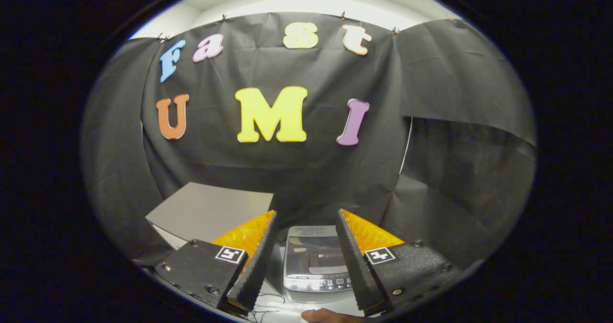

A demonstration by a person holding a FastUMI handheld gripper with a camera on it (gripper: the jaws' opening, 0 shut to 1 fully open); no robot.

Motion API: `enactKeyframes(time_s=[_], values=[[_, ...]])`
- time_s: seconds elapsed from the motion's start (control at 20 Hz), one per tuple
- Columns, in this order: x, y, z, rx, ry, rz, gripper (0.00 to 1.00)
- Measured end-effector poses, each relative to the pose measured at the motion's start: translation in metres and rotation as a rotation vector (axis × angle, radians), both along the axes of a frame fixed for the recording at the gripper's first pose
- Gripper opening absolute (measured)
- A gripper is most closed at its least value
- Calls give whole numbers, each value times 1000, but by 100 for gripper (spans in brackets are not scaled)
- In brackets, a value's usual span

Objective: Put the clothes into the washing machine and then close the washing machine lid.

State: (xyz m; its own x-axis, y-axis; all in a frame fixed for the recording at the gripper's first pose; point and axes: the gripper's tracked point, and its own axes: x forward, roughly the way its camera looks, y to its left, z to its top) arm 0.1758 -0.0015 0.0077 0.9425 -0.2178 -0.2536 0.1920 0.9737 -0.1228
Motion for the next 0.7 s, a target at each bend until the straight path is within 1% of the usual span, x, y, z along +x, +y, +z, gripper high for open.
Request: enactKeyframes(time_s=[0.1,0.25,0.45,0.55,0.7], values=[[-30,8,17,-2,-46,-9,77],[-57,20,34,-22,-100,-15,77],[-90,36,63,-49,-180,27,85],[-109,33,65,-63,-194,34,89],[-137,32,75,-68,-218,66,94]])
